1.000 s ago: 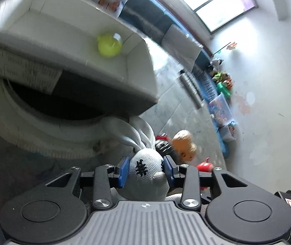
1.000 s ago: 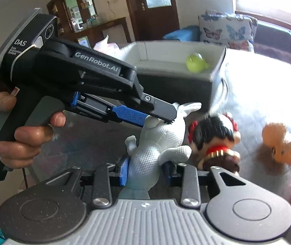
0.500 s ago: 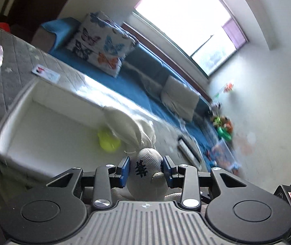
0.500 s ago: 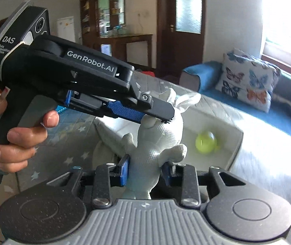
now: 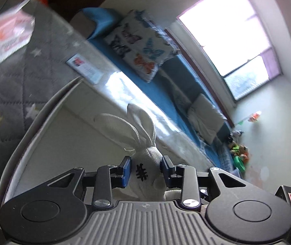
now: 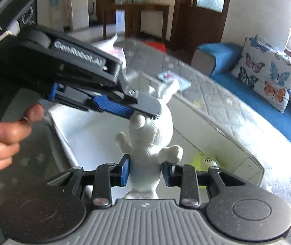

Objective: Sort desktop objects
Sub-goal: 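Lift the white rabbit with the left gripper over the box, then open the left gripper to release the rabbit into the box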

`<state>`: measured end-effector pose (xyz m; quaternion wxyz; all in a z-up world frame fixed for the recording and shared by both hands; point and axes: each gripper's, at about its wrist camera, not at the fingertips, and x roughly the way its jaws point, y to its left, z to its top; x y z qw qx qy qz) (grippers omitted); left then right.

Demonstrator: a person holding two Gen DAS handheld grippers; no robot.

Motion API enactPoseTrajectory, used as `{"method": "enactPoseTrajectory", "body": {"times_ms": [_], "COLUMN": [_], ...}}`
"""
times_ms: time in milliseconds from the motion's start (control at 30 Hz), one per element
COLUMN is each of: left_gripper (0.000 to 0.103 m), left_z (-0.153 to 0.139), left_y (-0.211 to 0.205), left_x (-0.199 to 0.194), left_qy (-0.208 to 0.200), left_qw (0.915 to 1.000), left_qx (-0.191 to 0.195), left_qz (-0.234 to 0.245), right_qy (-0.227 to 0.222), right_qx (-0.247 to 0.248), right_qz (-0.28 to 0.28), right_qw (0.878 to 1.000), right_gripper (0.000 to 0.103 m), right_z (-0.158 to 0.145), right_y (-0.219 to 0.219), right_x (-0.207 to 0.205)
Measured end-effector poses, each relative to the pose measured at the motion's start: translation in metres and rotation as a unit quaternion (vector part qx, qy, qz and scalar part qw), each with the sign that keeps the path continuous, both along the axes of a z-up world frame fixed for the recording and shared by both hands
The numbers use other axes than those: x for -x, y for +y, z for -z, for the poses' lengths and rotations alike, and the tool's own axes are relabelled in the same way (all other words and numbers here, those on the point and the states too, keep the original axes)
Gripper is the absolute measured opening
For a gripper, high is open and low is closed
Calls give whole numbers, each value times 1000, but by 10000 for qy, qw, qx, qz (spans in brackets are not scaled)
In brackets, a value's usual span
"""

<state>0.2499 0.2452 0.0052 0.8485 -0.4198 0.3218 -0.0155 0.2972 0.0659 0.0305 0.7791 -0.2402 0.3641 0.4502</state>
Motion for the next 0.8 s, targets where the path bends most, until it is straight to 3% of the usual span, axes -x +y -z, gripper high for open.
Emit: {"method": "enactPoseTrajectory", "body": {"times_ms": [300, 633, 800], "left_gripper": [34, 34, 34], "left_z": [24, 8, -10], "left_y": [8, -6, -21], "left_x": [-12, -1, 14], "left_qy": [385, 549, 409], "left_qw": [9989, 9973, 9950], "left_qx": [6, -479, -913], "left_qz": [-258, -130, 1], "right_qy": [-18, -30, -121], "right_qx": [295, 127, -140], "right_qz": [485, 817, 980], "right_qw": [9984, 9966, 9950], "right_gripper": [37, 41, 51], "right_z": [26, 17, 1], "right_y": [10, -7, -27], "right_x": [-17, -17, -5]}}
